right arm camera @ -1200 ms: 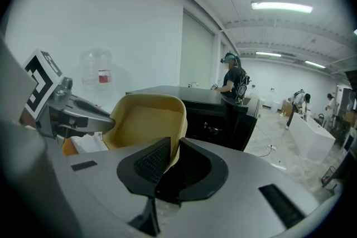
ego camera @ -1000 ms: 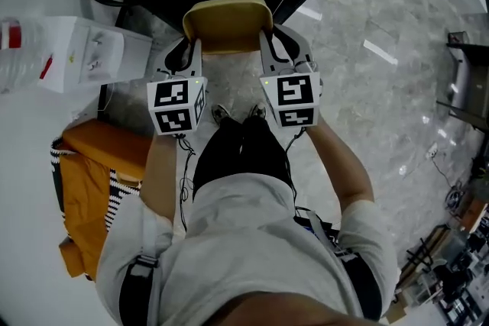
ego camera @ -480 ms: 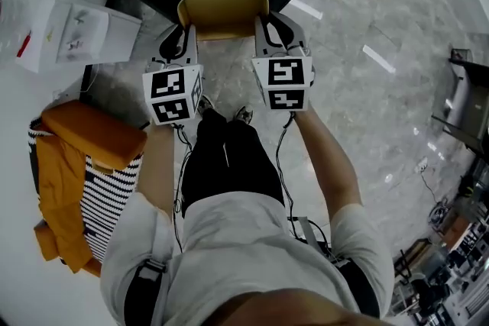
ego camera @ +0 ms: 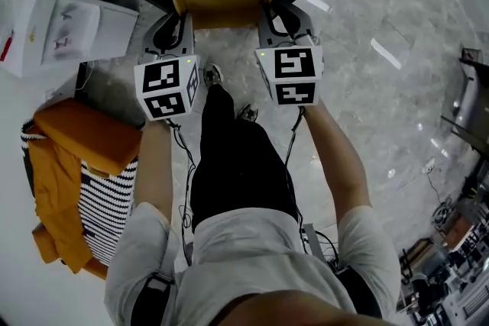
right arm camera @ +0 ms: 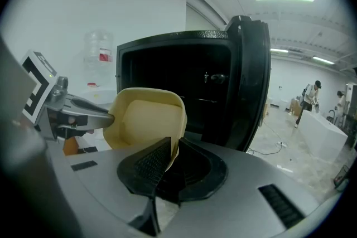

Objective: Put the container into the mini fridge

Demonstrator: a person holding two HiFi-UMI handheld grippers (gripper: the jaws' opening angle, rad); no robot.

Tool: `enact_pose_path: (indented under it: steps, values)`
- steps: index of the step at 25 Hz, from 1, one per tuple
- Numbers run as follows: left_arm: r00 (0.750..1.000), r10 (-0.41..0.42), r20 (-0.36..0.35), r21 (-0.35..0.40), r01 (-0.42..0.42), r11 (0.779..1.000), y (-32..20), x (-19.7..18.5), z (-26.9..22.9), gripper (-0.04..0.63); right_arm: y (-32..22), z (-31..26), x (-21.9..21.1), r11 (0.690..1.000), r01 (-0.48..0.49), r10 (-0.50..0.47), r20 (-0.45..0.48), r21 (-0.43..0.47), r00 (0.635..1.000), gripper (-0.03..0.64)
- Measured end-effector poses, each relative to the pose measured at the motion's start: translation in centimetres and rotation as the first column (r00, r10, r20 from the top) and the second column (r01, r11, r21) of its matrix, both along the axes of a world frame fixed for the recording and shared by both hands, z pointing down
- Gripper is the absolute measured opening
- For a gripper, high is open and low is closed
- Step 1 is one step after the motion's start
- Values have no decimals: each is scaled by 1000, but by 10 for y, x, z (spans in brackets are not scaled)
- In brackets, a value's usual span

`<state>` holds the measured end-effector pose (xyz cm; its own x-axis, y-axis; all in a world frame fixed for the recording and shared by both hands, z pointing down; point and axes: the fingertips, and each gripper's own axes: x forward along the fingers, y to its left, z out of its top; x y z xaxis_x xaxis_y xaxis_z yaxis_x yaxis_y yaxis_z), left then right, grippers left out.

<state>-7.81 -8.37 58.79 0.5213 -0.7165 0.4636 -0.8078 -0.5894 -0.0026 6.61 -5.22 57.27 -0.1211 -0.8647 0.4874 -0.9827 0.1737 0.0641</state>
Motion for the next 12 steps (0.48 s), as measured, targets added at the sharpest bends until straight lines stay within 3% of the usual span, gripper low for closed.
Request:
enact_pose_path:
  steps: [12]
  values:
    - [1000, 3, 5, -56, -3, 998, -16, 7, 51, 51, -19, 56, 12, 997, -54, 56, 41, -49, 998, 66]
